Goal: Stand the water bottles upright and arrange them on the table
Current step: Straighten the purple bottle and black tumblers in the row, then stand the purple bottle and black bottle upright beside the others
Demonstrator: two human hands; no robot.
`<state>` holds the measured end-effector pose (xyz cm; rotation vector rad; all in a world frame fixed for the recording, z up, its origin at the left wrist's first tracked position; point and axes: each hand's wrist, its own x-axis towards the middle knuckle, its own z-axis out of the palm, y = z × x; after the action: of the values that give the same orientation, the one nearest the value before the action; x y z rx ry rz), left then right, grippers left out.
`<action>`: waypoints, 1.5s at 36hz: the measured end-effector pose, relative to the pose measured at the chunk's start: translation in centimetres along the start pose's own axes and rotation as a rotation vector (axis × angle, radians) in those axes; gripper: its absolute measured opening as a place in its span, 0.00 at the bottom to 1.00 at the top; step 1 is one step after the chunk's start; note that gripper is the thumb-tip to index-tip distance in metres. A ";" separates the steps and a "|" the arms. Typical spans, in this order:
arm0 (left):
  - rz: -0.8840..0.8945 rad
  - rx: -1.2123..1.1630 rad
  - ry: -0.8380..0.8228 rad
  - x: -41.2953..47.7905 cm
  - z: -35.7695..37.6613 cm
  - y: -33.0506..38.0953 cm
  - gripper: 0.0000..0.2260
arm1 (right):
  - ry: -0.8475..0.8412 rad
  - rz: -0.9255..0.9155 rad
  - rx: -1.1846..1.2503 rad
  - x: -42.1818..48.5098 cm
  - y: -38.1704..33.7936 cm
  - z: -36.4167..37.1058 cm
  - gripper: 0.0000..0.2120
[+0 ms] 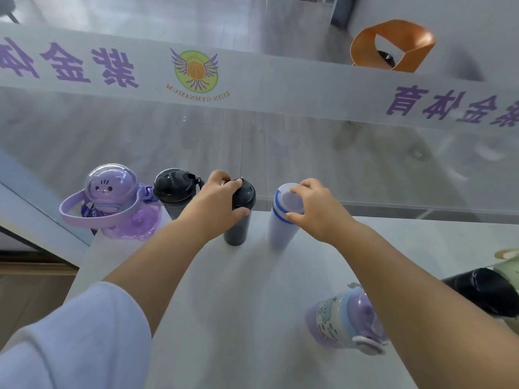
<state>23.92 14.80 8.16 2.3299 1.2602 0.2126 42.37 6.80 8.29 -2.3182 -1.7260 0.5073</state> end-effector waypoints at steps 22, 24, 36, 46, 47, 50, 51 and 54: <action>0.096 0.048 0.105 -6.0 1.0 3.5 0.19 | 0.024 0.003 0.013 -7.4 3.8 -5.1 0.23; 0.111 0.020 0.087 -7.2 1.8 4.5 0.17 | 0.045 -0.005 0.010 -9.0 5.0 -5.6 0.22; 0.204 -0.106 -0.077 -11.8 7.6 14.5 0.24 | 0.235 -0.040 -0.098 -17.9 13.5 -7.0 0.20; 0.119 -0.023 -0.181 -12.0 11.3 18.8 0.30 | 0.168 0.093 -0.122 -19.7 18.6 -7.4 0.27; 0.108 -0.013 -0.171 -11.9 11.4 18.9 0.29 | 0.143 0.093 -0.099 -19.7 18.9 -7.4 0.28; 0.079 -0.004 -0.133 -11.7 11.7 18.9 0.27 | 0.061 0.067 -0.019 -19.3 19.5 -7.7 0.29; 0.072 -0.004 -0.122 -11.7 11.7 18.9 0.27 | 0.031 0.059 -0.012 -19.1 19.6 -7.8 0.30; 0.043 -0.009 -0.114 -11.4 11.8 19.0 0.29 | -0.014 0.014 -0.018 -18.6 19.9 -8.1 0.30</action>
<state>35.83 -7.25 7.98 2.3283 1.1526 0.0986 58.40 -16.49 11.27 -2.3463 -1.7289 0.5138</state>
